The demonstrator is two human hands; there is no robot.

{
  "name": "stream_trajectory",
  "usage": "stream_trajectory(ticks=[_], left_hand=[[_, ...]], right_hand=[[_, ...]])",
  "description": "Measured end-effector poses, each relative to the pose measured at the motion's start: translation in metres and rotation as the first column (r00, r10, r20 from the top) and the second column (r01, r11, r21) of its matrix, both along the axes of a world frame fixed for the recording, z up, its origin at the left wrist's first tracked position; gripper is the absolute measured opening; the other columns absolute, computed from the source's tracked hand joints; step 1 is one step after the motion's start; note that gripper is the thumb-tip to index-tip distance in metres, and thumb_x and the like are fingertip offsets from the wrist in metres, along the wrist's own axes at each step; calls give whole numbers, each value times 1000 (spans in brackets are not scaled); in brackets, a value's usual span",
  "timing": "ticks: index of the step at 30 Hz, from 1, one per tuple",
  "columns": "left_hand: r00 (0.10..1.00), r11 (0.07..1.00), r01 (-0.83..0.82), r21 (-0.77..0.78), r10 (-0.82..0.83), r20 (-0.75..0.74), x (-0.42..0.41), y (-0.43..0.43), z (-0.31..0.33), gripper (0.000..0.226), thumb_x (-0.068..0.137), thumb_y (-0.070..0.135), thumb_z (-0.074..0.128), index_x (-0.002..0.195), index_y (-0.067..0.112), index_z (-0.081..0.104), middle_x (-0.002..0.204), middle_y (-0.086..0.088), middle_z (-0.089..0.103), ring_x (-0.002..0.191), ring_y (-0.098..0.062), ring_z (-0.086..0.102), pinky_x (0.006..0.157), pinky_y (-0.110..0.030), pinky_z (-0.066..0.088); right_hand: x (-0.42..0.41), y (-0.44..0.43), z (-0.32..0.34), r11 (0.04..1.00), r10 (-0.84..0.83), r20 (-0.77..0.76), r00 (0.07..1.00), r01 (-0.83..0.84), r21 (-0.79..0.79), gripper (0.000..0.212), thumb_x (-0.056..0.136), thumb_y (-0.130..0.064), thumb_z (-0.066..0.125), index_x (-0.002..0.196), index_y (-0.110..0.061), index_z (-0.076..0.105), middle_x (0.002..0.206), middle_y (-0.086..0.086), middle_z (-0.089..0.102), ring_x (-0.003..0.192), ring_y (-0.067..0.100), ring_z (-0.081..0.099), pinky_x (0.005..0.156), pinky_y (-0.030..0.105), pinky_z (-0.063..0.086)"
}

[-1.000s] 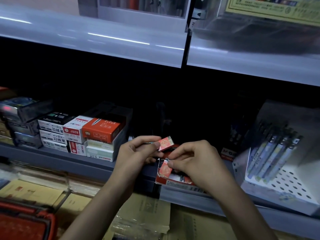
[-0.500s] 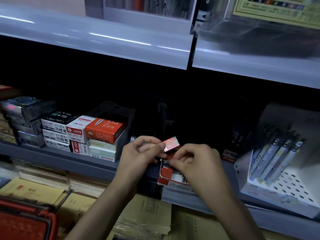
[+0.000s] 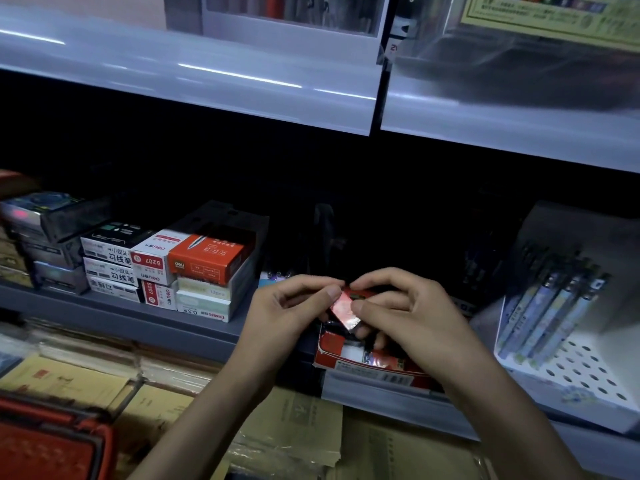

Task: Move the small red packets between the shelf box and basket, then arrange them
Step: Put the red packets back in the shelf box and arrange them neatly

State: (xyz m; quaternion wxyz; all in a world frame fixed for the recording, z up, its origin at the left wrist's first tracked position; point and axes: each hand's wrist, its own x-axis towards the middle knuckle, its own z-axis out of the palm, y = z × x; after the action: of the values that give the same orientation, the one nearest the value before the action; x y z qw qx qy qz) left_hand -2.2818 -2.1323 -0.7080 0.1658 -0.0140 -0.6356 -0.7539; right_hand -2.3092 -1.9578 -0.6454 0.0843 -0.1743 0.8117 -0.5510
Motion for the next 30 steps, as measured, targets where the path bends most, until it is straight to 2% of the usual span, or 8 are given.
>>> stream_trajectory(ticks=[4,8,12,15,19,22,25,30], left_hand=[[997,997,-70,-21,71,25,-5,0,-3,16,96,18,66,105,17,79,89,-5,78,77,-11,67,66,-20,49],[989,987,-132,92,125,80,-11,-3,-5,17,100,11,60,101,9,77,89,-10,77,74,-13,66,63,-21,49],[989,988,-115,108,104,102,-13,-4,-8,20,101,8,57,100,6,76,85,-10,75,73,-14,64,60,-19,50],[990,989,-104,102,93,106,-15,-4,-9,21,102,5,54,102,6,75,84,-10,75,73,-15,65,60,-20,51],[991,987,-96,131,82,109,-16,-4,-9,20,103,3,52,108,4,71,85,-13,74,72,-17,67,61,-21,55],[991,988,-91,128,77,111,-15,-4,-9,19,102,2,52,109,4,71,85,-15,73,74,-19,68,65,-24,57],[991,990,-91,112,79,111,-14,-4,-10,19,102,2,53,109,5,70,86,-15,74,75,-19,68,67,-24,58],[990,989,-95,110,83,113,-13,-4,-9,18,101,1,53,109,3,70,84,-15,74,74,-18,68,66,-23,58]], right_hand=[[1,3,-1,999,-36,9,999,36,9,4,89,-10,75,91,-14,75,73,12,76,70,28,75,73,38,63],[3,5,2,999,-10,137,991,5,37,6,86,-6,77,92,-6,75,75,15,76,76,31,76,75,34,64],[4,9,2,995,51,204,978,-67,75,14,83,-2,79,96,-5,75,79,14,78,77,26,77,74,26,62],[5,7,1,989,52,178,983,-76,129,16,81,-1,81,94,-10,77,79,9,78,78,23,77,76,27,62],[5,0,-6,971,-1,27,1000,-6,241,14,75,-16,89,82,-21,79,74,-1,77,73,12,75,70,27,60],[8,-4,-5,960,11,6,1000,-13,280,17,79,-23,87,92,-28,76,74,-8,77,68,1,71,60,14,48],[9,-5,-4,955,23,-11,1000,-19,297,21,84,-24,81,100,-35,75,74,-6,77,55,0,62,53,15,46],[8,-5,-8,946,8,-25,1000,1,325,18,81,-28,84,97,-32,76,71,-9,76,58,-3,65,59,15,45]])
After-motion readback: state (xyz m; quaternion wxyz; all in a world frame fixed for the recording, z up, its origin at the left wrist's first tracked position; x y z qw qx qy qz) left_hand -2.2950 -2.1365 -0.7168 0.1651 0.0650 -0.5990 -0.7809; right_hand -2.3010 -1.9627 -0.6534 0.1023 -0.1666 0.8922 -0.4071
